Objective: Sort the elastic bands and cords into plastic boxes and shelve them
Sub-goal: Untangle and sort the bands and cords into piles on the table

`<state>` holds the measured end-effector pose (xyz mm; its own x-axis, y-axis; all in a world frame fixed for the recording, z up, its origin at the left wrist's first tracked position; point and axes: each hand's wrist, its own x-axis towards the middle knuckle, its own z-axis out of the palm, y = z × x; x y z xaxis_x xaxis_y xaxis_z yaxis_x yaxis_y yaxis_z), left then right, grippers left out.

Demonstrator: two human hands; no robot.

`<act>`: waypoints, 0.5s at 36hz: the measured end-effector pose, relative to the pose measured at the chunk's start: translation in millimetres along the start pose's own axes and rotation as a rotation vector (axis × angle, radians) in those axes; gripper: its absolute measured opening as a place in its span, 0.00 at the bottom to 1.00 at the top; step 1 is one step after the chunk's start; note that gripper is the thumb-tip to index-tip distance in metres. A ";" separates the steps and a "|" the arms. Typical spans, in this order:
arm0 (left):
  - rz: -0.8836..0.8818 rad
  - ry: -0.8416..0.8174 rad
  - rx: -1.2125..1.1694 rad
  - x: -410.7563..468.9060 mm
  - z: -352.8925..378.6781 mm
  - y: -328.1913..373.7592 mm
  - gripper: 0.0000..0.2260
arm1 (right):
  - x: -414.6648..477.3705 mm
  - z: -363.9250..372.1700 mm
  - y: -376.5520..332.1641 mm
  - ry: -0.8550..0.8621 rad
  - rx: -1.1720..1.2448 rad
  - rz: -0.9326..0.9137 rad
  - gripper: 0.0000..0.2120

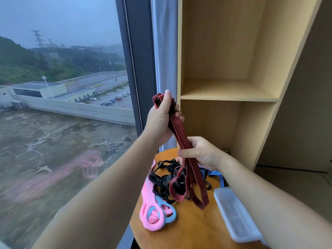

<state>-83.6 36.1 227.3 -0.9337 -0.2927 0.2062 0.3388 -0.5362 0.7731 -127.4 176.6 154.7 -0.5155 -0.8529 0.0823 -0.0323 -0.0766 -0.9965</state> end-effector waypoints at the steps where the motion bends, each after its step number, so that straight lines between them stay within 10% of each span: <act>1: 0.003 0.016 -0.008 1.9 -3.4 2.0 0.15 | -2.2 -1.2 1.9 0.004 0.007 0.005 0.10; 18: -0.076 0.390 0.095 14.7 -73.1 -16.6 0.12 | -22.5 -34.4 -3.9 0.116 -0.363 0.074 0.14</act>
<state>-94.5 -17.2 173.7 -0.8356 -0.5431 -0.0830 0.2410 -0.4981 0.8329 -145.1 213.9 156.3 -0.6208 -0.7834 0.0286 -0.2813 0.1885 -0.9409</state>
